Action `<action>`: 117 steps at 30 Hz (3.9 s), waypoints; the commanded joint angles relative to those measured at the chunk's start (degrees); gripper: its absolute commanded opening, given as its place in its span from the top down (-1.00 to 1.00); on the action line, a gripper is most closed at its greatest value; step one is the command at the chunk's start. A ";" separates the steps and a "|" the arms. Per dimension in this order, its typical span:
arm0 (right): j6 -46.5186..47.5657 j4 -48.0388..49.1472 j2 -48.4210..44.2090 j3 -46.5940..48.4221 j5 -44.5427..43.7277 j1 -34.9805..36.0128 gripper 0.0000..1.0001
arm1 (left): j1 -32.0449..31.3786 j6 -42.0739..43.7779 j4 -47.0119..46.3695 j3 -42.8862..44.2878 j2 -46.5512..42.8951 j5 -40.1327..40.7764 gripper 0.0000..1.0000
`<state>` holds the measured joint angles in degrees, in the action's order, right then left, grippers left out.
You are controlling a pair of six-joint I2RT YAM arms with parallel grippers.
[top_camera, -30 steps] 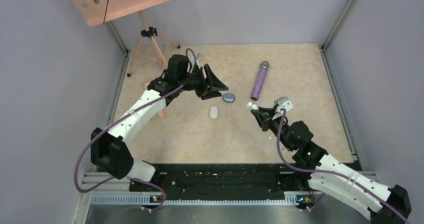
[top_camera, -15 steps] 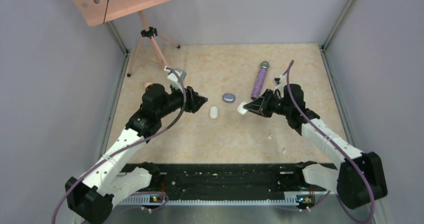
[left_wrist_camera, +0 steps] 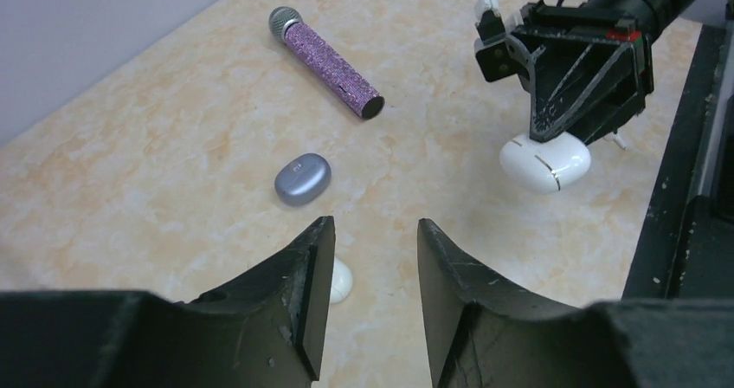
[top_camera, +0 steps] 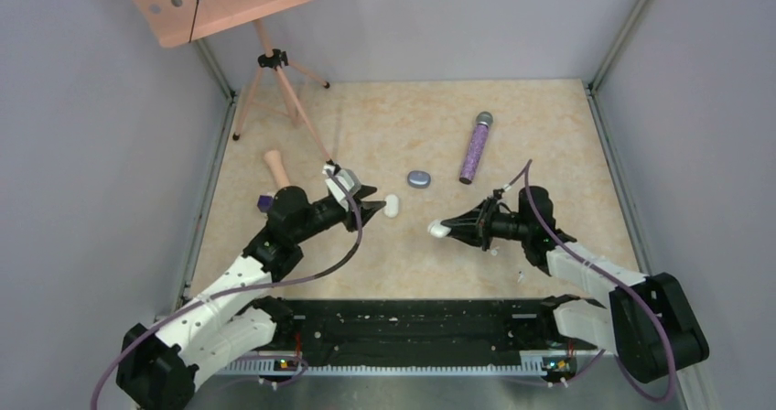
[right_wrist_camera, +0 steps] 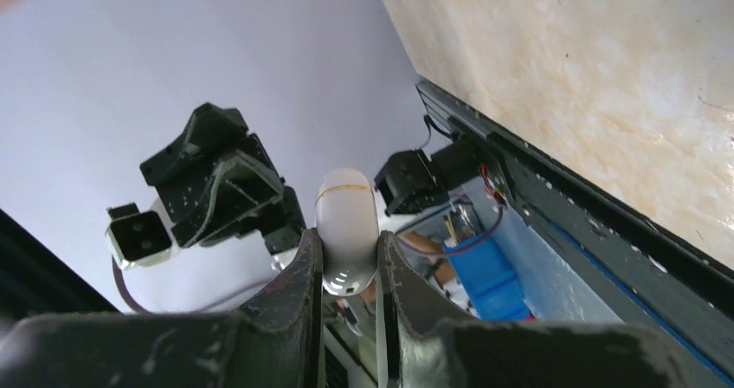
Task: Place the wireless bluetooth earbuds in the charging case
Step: Open the charging case.
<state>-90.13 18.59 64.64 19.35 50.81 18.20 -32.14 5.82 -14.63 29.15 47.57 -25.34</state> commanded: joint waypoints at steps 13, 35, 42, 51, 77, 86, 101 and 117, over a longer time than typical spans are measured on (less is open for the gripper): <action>-11.38 3.77 -5.63 -1.79 -5.89 -0.09 1.00 | -28.99 30.84 -18.26 -3.06 10.01 23.55 -0.31; -12.13 5.04 -7.50 -2.38 -5.45 -0.09 1.00 | -32.11 40.10 -21.69 5.02 25.92 21.65 -0.09; -12.59 5.57 -7.56 -2.50 -5.37 -0.13 1.00 | -32.11 40.67 -20.00 5.60 26.88 21.53 0.09; -12.91 6.01 -8.32 -2.82 -5.56 -0.13 1.00 | -32.11 40.45 -19.09 5.89 27.76 22.38 0.94; 51.86 -19.93 -34.11 7.36 -25.88 -2.29 -0.07 | -10.35 0.03 54.54 45.23 34.25 -14.45 1.00; 57.62 -8.49 -30.34 6.89 -12.30 2.77 -0.17 | -9.61 3.27 65.93 55.44 43.54 -31.10 1.00; 57.07 -1.89 -24.87 4.88 -6.15 10.00 -0.47 | -9.26 1.21 63.67 58.31 45.91 -34.42 1.00; 53.51 2.73 -17.93 4.86 -5.00 11.89 0.10 | -9.26 1.12 64.03 58.50 45.95 -34.38 1.00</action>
<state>-36.10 17.39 45.67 23.99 45.10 29.15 -41.65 7.09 49.39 85.52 94.04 -57.63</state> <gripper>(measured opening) 0.451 0.287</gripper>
